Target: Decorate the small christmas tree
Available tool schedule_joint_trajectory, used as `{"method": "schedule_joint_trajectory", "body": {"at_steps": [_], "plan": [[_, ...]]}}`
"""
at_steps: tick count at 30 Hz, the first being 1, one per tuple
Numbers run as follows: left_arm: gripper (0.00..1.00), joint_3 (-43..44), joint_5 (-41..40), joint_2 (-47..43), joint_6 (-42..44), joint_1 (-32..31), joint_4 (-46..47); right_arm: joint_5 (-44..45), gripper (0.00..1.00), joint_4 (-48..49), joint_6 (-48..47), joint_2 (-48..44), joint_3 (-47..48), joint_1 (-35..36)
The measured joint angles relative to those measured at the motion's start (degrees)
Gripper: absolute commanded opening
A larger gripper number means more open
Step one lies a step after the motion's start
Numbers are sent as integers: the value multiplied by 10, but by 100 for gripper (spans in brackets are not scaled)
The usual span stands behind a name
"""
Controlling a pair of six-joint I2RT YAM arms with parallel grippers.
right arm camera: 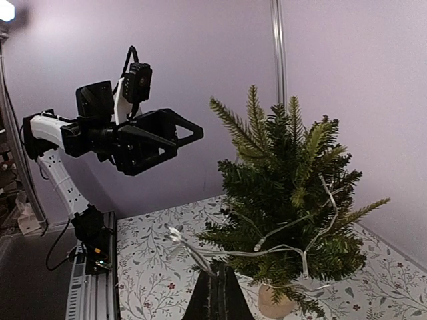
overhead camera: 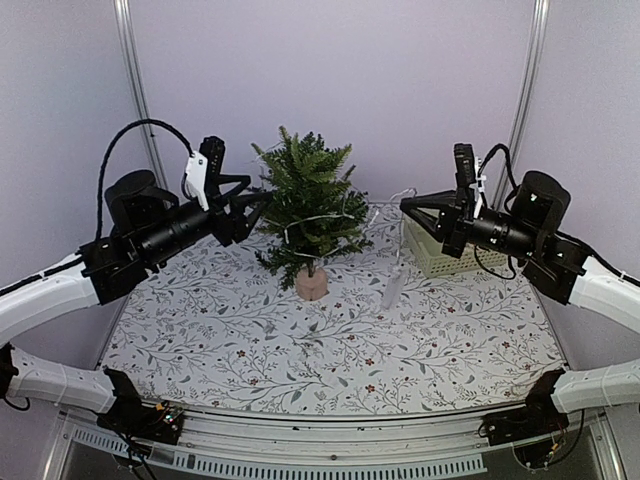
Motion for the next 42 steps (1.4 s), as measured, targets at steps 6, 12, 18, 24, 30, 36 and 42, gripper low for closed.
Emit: {"method": "schedule_joint_trajectory", "body": {"at_steps": [6, 12, 18, 24, 30, 36, 42], "plan": [[61, -95, 5, -52, 52, -82, 28, -16, 0, 61, 59, 27, -10, 64], [59, -139, 15, -32, 74, -156, 79, -14, 0, 153, 115, 86, -25, 118], [51, -142, 15, 27, 85, -193, 142, -9, 0, 225, 153, 137, -25, 153], [40, -142, 16, 53, 90, -207, 196, -6, 0, 270, 175, 162, -25, 173], [34, -142, 34, 66, 87, -210, 235, -4, 0, 300, 188, 181, -25, 177], [26, -142, 48, 73, 83, -210, 245, -2, 0, 322, 193, 192, -25, 179], [0, -142, 43, 75, 73, -211, 250, -3, 0, 343, 205, 202, -25, 179]]}}
